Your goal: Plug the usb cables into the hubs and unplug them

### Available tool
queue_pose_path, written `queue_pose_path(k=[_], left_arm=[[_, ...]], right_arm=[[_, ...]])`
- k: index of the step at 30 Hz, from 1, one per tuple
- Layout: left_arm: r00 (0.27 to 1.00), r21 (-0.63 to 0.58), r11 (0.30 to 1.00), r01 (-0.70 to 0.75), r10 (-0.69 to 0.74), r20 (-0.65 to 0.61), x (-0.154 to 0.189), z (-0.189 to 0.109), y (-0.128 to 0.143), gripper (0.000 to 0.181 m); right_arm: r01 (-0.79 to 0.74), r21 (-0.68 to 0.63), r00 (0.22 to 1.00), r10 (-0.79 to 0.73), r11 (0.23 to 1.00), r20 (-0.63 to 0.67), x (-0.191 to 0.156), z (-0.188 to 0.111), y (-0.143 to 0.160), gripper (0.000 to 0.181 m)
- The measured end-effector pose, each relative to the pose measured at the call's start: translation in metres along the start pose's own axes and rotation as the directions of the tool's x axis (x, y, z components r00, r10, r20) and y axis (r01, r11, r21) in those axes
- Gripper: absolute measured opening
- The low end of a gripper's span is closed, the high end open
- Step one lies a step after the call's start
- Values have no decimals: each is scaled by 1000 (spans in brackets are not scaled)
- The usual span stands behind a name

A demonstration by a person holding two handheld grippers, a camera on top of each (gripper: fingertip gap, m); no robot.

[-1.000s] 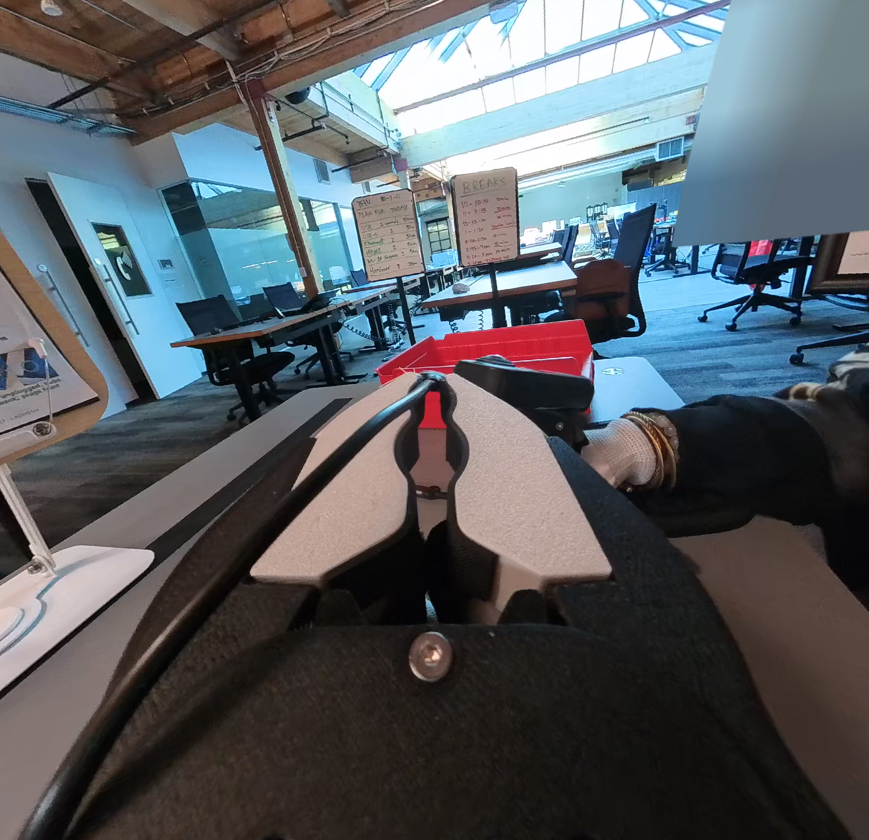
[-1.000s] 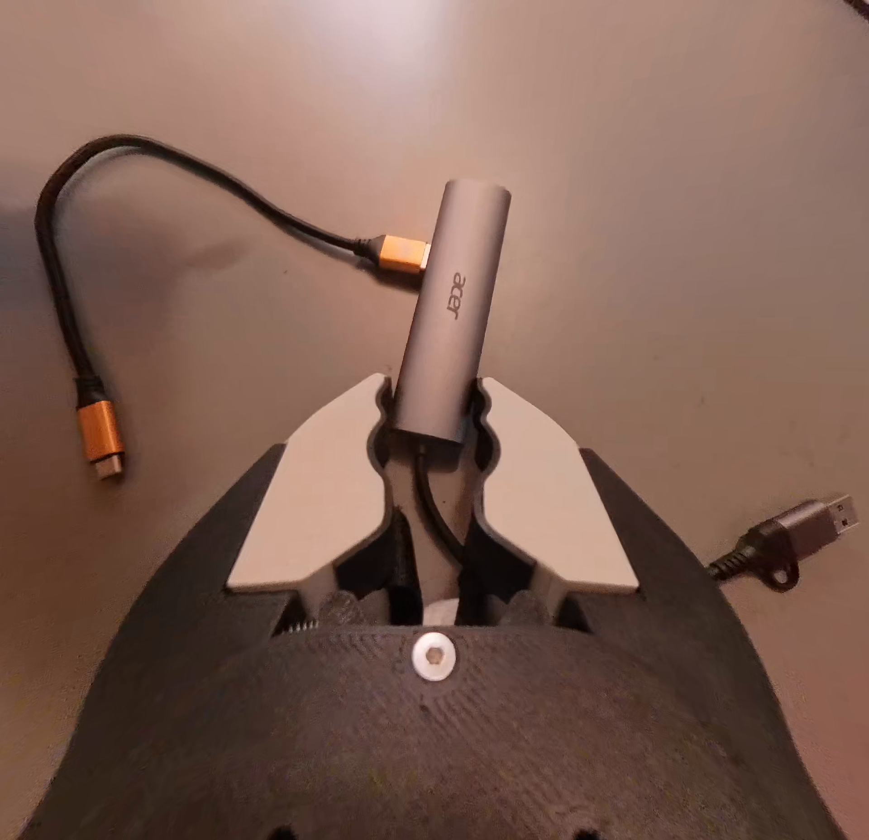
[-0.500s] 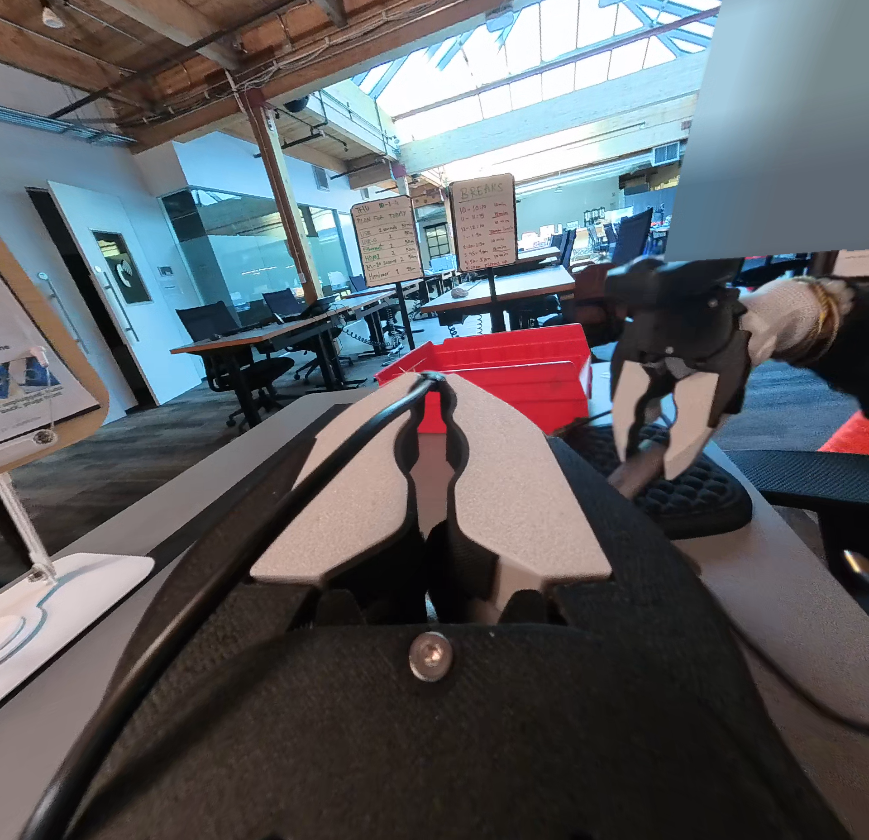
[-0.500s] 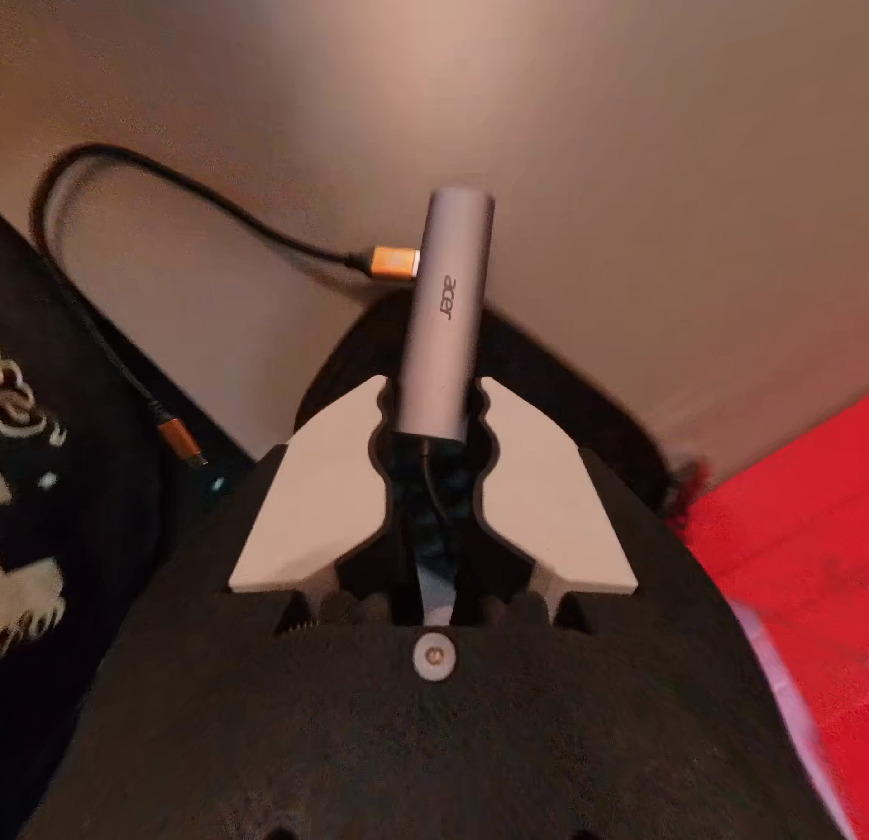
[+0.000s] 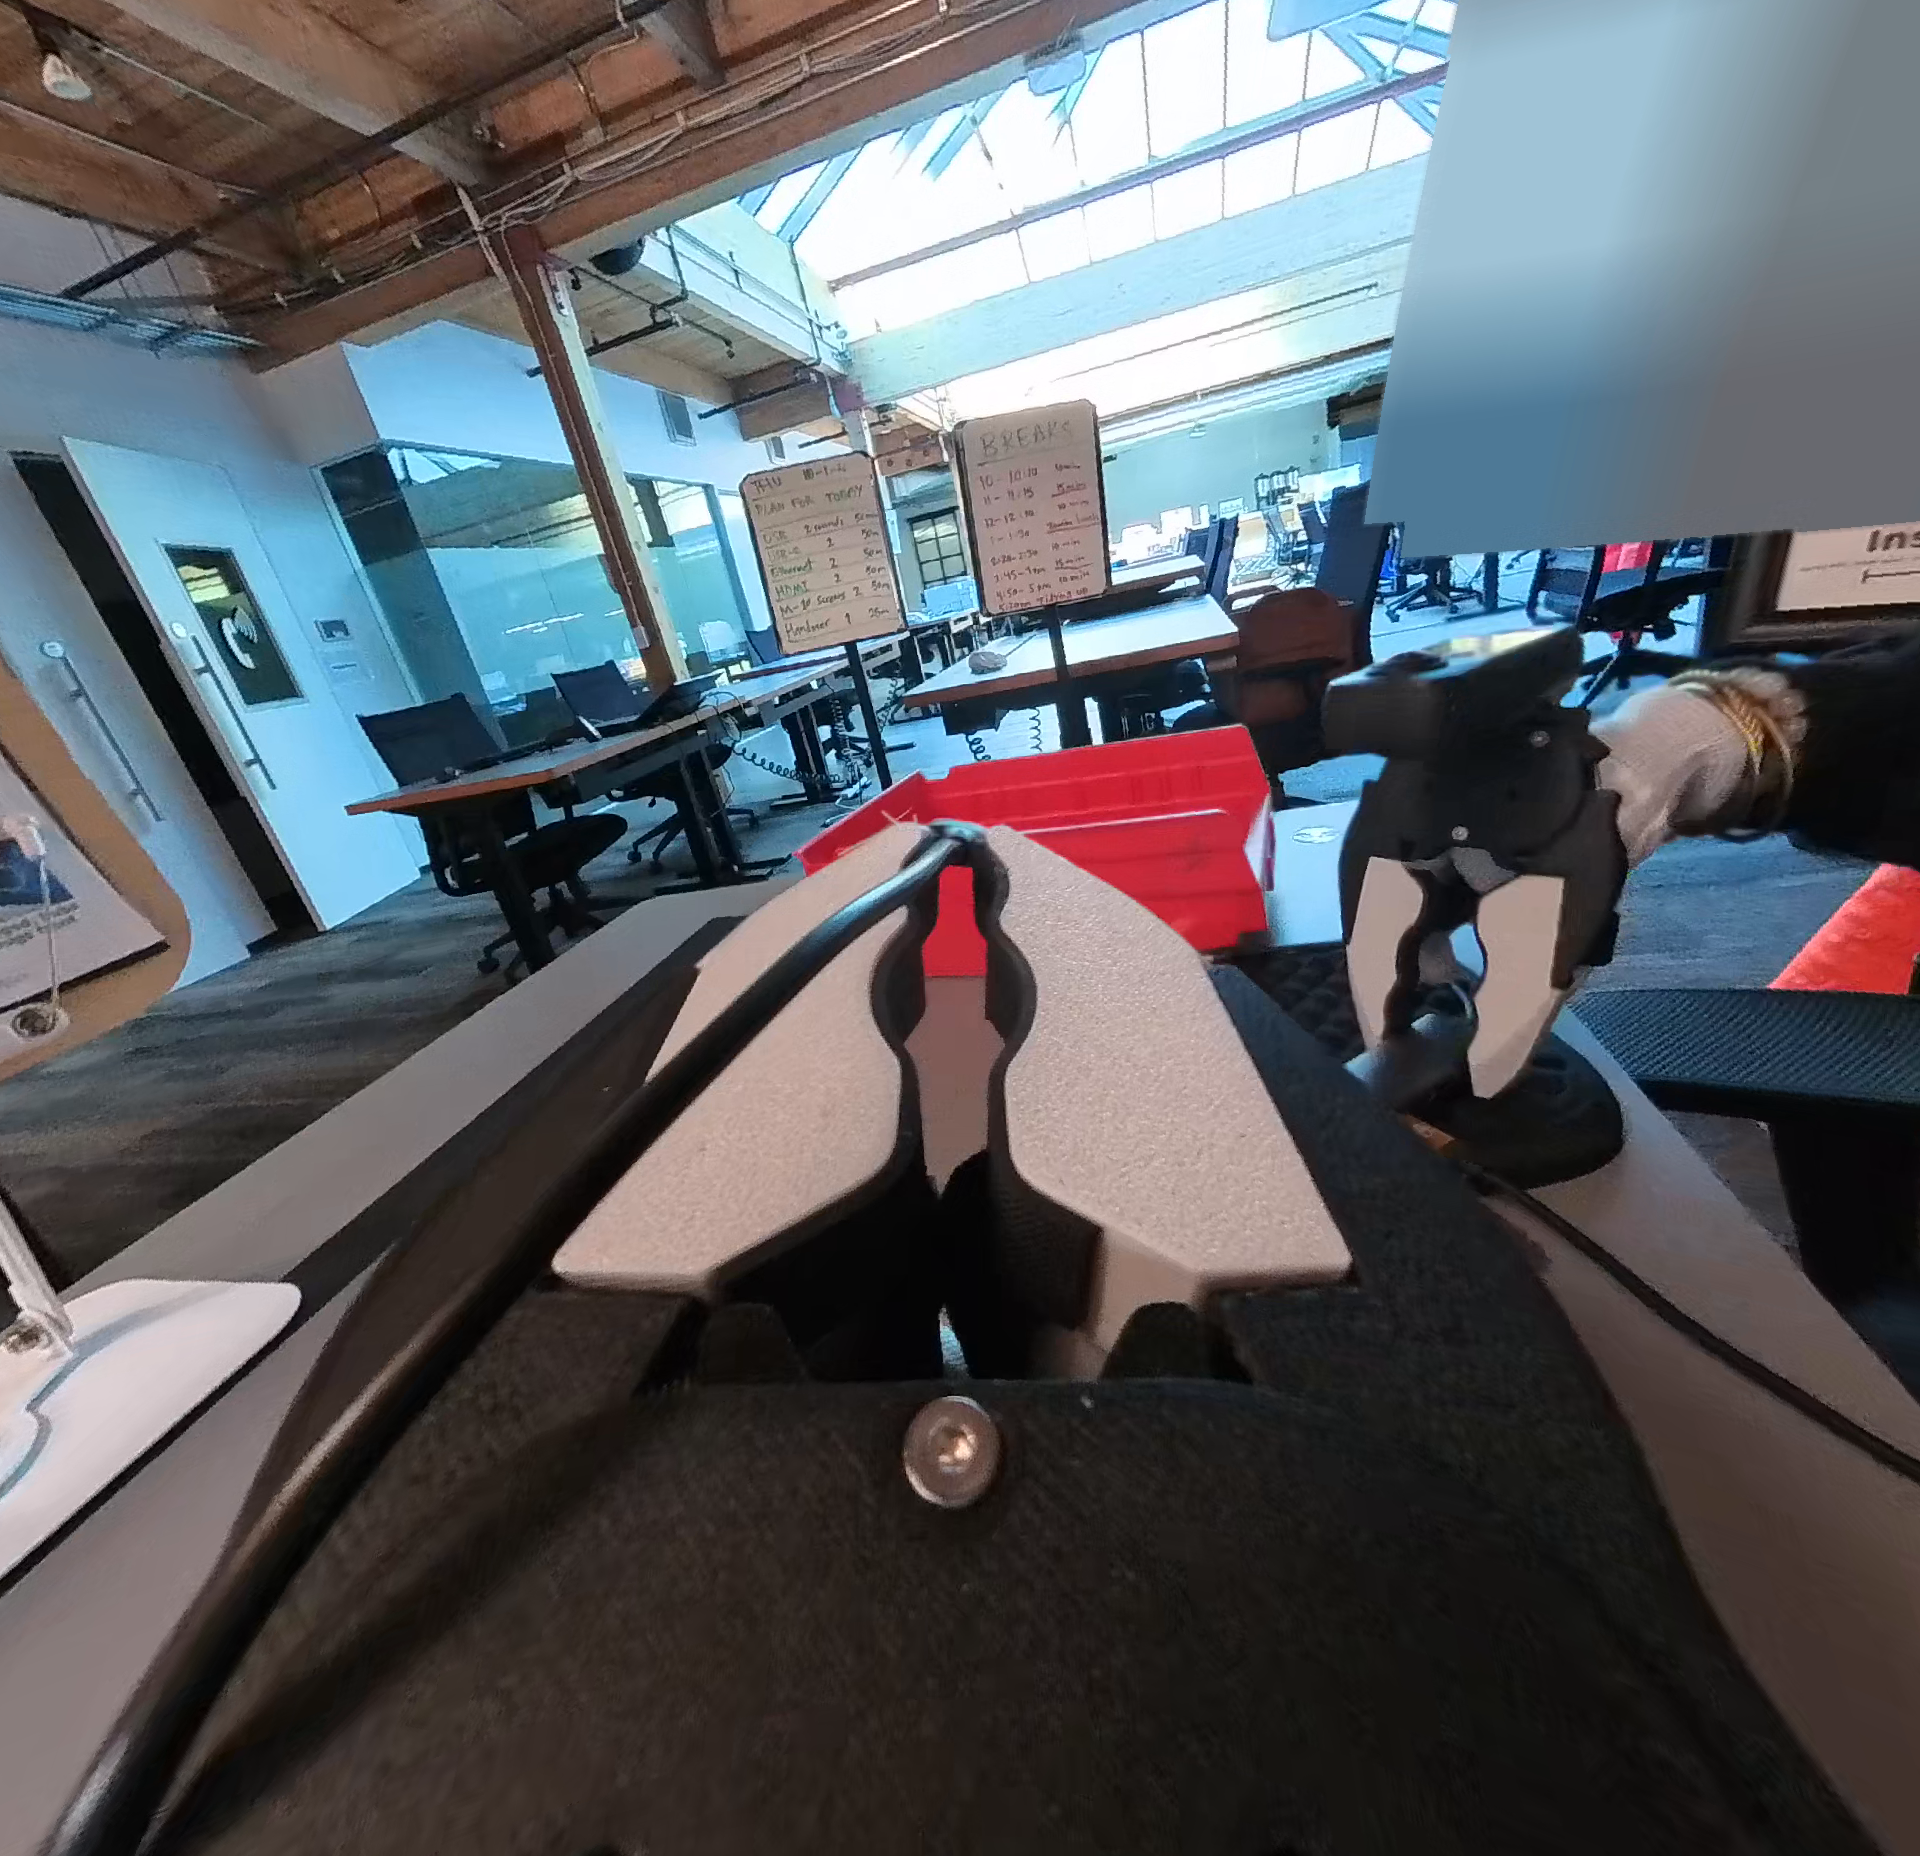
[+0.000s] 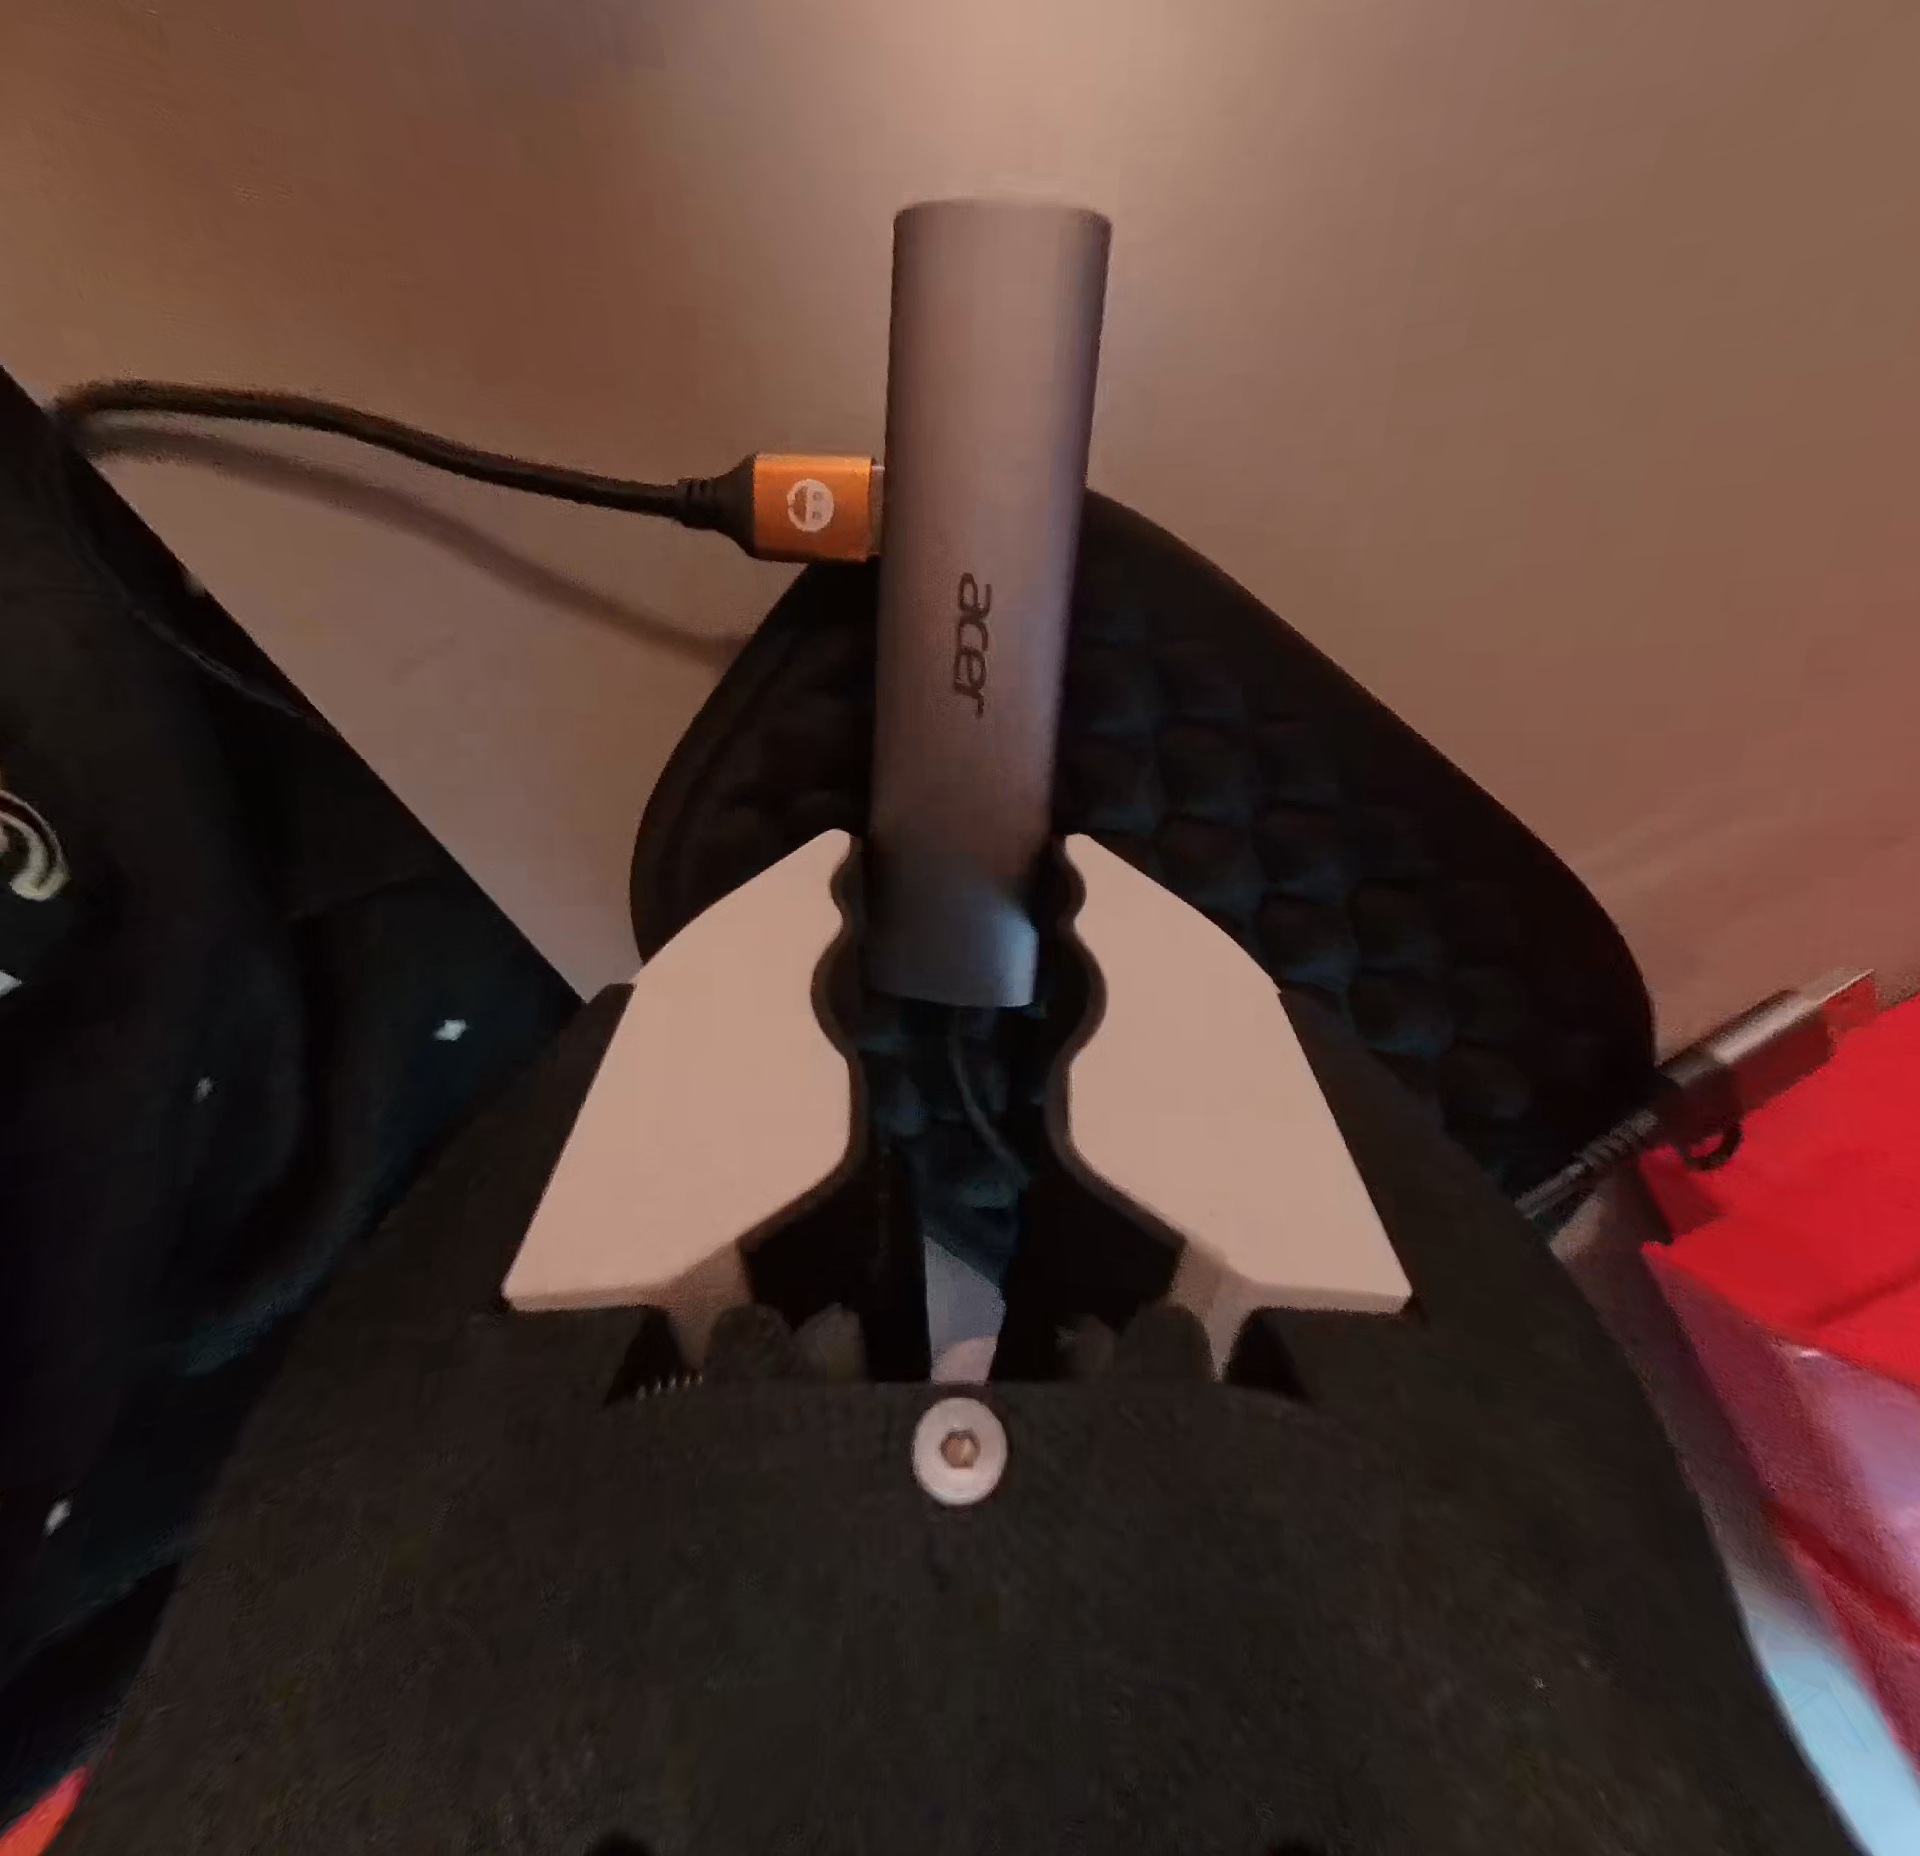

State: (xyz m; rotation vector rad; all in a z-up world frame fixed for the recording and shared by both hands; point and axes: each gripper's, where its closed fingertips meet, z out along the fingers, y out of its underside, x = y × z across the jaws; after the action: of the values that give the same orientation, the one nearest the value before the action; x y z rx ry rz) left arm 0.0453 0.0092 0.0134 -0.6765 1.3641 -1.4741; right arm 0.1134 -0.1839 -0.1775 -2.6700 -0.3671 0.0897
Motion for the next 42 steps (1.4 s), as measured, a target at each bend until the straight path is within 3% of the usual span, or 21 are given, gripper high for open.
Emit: queue_pose_path(k=[3, 6, 9, 13, 15, 17, 19, 24, 28, 36, 42], left_arm=[[1000, 13, 1000, -10, 10, -18, 8, 3, -4, 6], [999, 26, 999, -23, 24, -37, 17, 7, -8, 6], [997, 52, 997, -58, 60, -45, 30, 11, -18, 5], [990, 112, 985, -132, 138, -43, 54, 13, -40, 5], [988, 134, 981, -140, 148, -51, 66, 16, -45, 5], [988, 131, 983, -126, 137, -71, 78, 21, -40, 5], [986, 58, 986, -158, 161, -46, 78, 29, -21, 5], [948, -227, 940, -255, 289, 133, 29, 30, 42, 5], [925, -304, 908, -288, 346, 158, 16, 26, 60, 5], [901, -335, 867, -369, 423, 100, 23, 29, 67, 5], [947, -295, 924, -243, 292, 134, 23, 30, 65, 5]], right_arm=[[-128, 183, 989, 113, 975, 90, 1, -7, -10, 33], [-241, 371, 964, 175, 897, 202, 3, -15, -43, 33], [-272, 508, 960, 191, 818, 206, 19, -19, -83, 32], [-337, 690, 940, 271, 640, 208, 61, -28, -135, 32], [-402, 757, 911, 308, 515, 274, 78, -33, -158, 32], [-470, 784, 876, 319, 405, 361, 88, -35, -177, 32], [-531, 769, 845, 286, 356, 452, 83, -31, -190, 32], [-574, 724, 817, 211, 382, 536, 54, -21, -197, 32], [-579, 712, 810, 184, 396, 556, 43, -16, -199, 32], [-525, 741, 849, 196, 419, 491, 41, -14, -200, 32], [-440, 795, 898, 195, 418, 395, 43, -17, -201, 32]])
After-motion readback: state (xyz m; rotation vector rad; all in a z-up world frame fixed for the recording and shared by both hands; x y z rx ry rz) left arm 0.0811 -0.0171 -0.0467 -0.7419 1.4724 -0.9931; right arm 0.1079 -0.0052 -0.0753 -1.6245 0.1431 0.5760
